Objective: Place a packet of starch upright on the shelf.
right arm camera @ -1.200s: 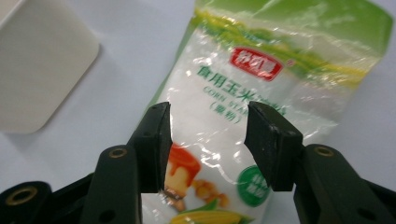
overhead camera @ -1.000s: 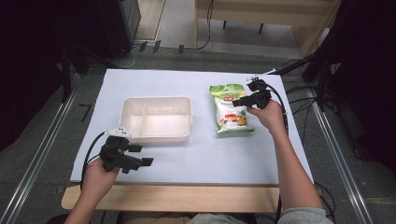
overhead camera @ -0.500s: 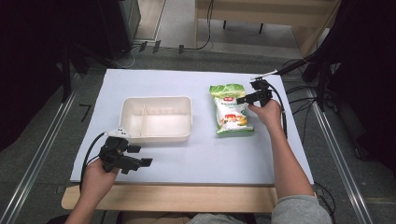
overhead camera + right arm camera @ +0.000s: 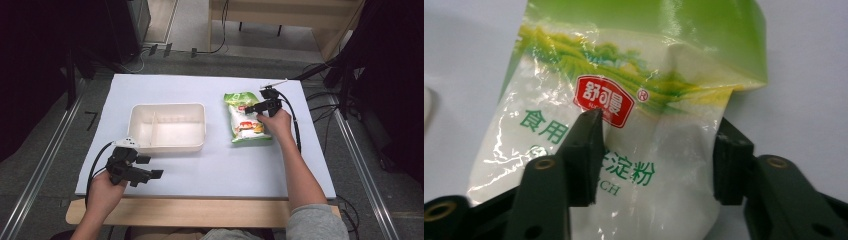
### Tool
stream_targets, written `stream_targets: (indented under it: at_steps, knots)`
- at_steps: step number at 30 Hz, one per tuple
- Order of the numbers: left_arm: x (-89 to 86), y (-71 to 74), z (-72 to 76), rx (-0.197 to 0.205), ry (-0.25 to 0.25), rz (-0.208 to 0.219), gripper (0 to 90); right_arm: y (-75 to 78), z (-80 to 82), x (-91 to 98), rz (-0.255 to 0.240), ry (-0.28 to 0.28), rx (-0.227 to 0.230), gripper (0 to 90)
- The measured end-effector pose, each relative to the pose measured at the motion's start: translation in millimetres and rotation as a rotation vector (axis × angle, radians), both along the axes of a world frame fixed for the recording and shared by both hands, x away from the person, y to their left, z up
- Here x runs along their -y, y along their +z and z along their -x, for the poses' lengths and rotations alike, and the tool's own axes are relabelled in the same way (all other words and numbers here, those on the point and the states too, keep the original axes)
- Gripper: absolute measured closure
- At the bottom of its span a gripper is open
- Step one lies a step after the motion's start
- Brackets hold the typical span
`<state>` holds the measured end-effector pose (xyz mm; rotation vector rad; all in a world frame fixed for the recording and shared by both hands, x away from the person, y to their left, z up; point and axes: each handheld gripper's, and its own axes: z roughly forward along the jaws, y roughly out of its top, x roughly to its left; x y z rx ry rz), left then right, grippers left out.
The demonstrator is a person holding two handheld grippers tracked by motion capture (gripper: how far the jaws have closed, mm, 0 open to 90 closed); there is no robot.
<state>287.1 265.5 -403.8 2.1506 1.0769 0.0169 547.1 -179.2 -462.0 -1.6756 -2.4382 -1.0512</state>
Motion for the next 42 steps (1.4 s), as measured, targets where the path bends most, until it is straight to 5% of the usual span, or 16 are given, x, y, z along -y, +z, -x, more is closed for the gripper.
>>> stream_targets:
  at_steps: [2,8,12,20,33,42]
  knots:
    - [1.5,-0.5,0.0,-0.002,-0.005,-0.004,21.8,-0.8,1.4,-0.4,0.0,0.011,0.001,61.8]
    - [2.7,-0.3,0.2,0.001,-0.007,-0.005,21.7,-2.9,3.7,-0.5,-0.019,0.008,-0.007,70.9]
    - [0.5,0.8,0.5,0.005,-0.003,-0.003,21.7,-0.3,6.3,-1.2,-0.027,0.014,-0.008,86.6]
    - [-2.7,1.2,0.4,-0.001,0.002,0.008,21.9,8.7,12.3,-4.6,-0.008,-0.006,0.008,88.1]
    - [-6.7,3.6,-0.2,0.0,0.002,0.021,22.3,52.1,40.2,0.5,-0.072,0.013,0.123,88.6]
    - [-3.0,3.9,-2.5,0.002,-0.013,0.026,22.3,74.4,59.8,1.9,-0.098,0.041,0.159,89.6]
